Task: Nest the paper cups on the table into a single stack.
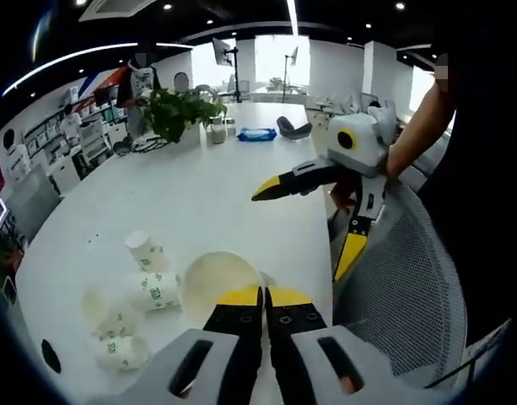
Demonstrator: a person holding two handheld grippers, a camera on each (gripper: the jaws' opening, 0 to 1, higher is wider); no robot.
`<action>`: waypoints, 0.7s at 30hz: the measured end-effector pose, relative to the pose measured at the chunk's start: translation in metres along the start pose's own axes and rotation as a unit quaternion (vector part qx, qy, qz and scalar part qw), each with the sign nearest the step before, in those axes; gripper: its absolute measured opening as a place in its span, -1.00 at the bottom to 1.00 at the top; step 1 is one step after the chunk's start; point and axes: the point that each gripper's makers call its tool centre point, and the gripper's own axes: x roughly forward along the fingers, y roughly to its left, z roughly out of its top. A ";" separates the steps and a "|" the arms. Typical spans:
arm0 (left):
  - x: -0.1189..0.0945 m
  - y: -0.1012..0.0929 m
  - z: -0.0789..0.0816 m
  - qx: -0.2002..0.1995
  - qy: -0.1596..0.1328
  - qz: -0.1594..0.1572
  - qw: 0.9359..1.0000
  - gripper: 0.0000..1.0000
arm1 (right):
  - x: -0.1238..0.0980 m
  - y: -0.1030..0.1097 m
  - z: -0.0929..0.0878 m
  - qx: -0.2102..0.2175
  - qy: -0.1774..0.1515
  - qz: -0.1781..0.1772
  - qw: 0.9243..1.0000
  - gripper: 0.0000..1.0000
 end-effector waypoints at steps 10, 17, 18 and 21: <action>0.016 -0.003 -0.007 0.034 0.033 -0.001 0.999 -1.00 | -0.001 -0.003 -0.002 0.007 0.003 -0.004 1.000 1.00; 0.025 -0.005 -0.017 0.065 0.064 -0.001 0.996 -1.00 | 0.000 -0.002 -0.003 0.009 0.005 -0.004 1.000 0.99; 0.026 -0.005 -0.018 0.066 0.066 -0.002 0.996 -1.00 | 0.000 -0.003 -0.004 0.010 0.005 -0.004 1.000 0.99; 0.030 -0.006 -0.020 0.073 0.074 -0.004 0.995 -1.00 | 0.000 -0.005 -0.004 0.013 0.006 -0.006 1.000 0.99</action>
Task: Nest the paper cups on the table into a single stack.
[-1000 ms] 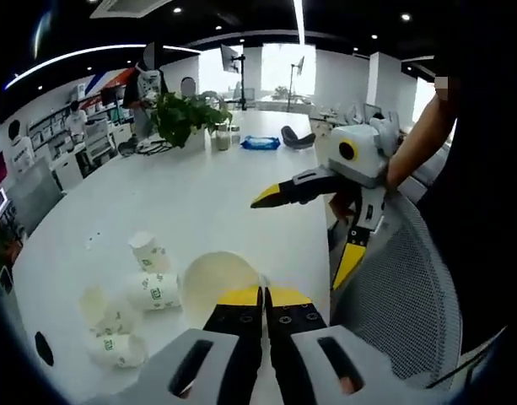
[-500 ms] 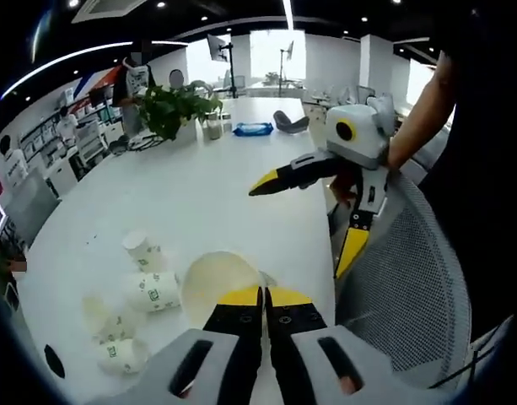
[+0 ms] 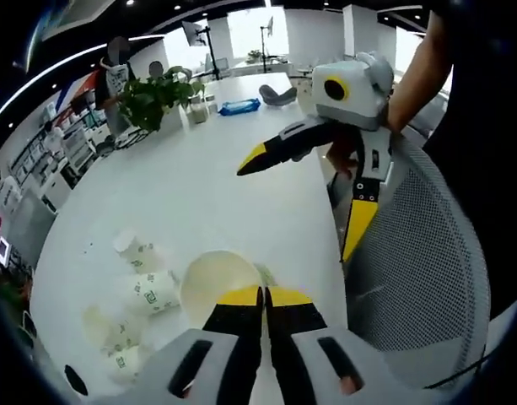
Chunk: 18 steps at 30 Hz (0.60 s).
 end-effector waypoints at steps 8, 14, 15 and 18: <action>0.012 -0.004 -0.006 0.018 0.026 -0.010 0.999 -1.00 | 0.000 -0.003 0.000 0.005 0.000 -0.004 1.000 0.97; 0.019 -0.011 -0.011 0.034 0.042 -0.017 0.998 -1.00 | 0.000 -0.004 -0.002 0.007 0.001 -0.006 1.000 0.96; 0.020 -0.011 -0.011 0.036 0.045 -0.018 0.998 -1.00 | 0.000 -0.004 -0.002 0.007 0.001 -0.006 1.000 0.96; 0.023 -0.013 -0.014 0.045 0.053 -0.021 0.997 -1.00 | 0.000 -0.004 -0.002 0.007 0.003 -0.005 1.000 0.95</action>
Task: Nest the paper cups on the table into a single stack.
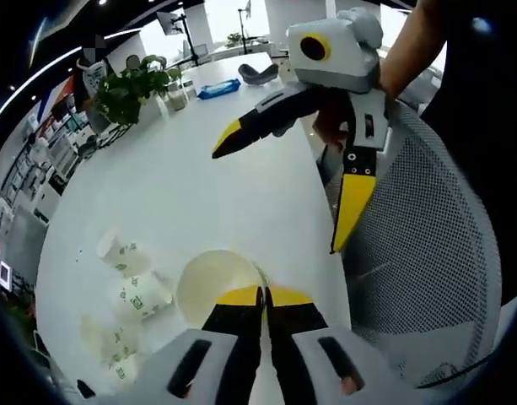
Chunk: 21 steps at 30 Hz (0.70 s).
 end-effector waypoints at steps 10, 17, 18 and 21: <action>0.005 -0.002 -0.001 0.015 0.004 -0.001 1.000 -0.82 | 0.000 0.001 -0.001 0.001 0.005 0.001 1.000 0.93; -0.002 0.001 0.006 0.000 -0.021 0.006 1.000 -0.76 | -0.001 0.000 0.000 0.005 0.003 -0.002 1.000 0.92; -0.003 0.003 0.007 -0.008 -0.028 0.009 1.000 -0.74 | -0.001 -0.001 -0.001 0.005 0.003 -0.004 1.000 0.92; -0.008 0.007 0.006 -0.023 -0.039 0.018 0.999 -0.67 | -0.001 -0.001 0.000 0.006 0.002 -0.005 1.000 0.93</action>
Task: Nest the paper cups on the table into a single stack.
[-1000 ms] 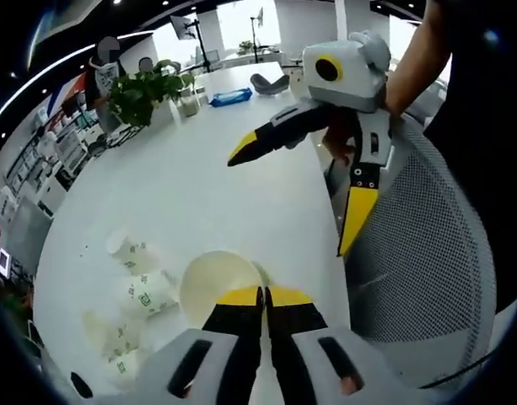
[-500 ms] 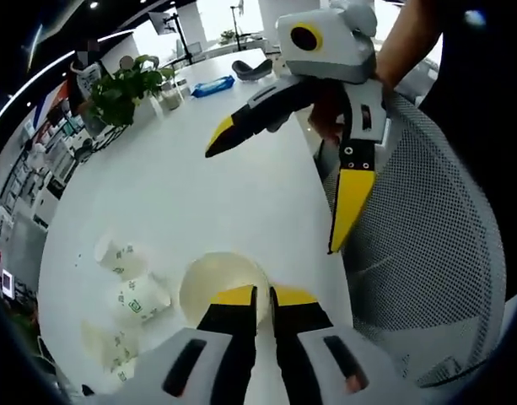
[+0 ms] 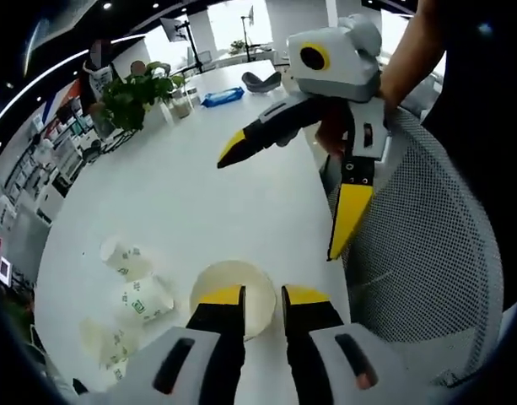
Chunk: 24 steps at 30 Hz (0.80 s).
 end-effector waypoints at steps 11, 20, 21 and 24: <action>-0.023 0.024 0.008 -0.114 -0.096 0.056 0.987 -0.37 | 0.000 -0.005 0.000 0.008 -0.002 -0.008 1.000 0.93; -0.040 0.041 -0.002 -0.192 -0.152 0.116 0.963 -0.03 | -0.001 -0.013 -0.001 0.018 -0.004 -0.019 1.000 0.93; -0.041 0.043 -0.004 -0.197 -0.155 0.119 0.961 0.01 | -0.001 -0.013 -0.001 0.018 -0.004 -0.019 1.000 0.93; -0.048 0.055 -0.010 -0.217 -0.173 0.142 0.950 0.13 | -0.001 -0.013 0.001 0.021 -0.006 -0.022 1.000 0.93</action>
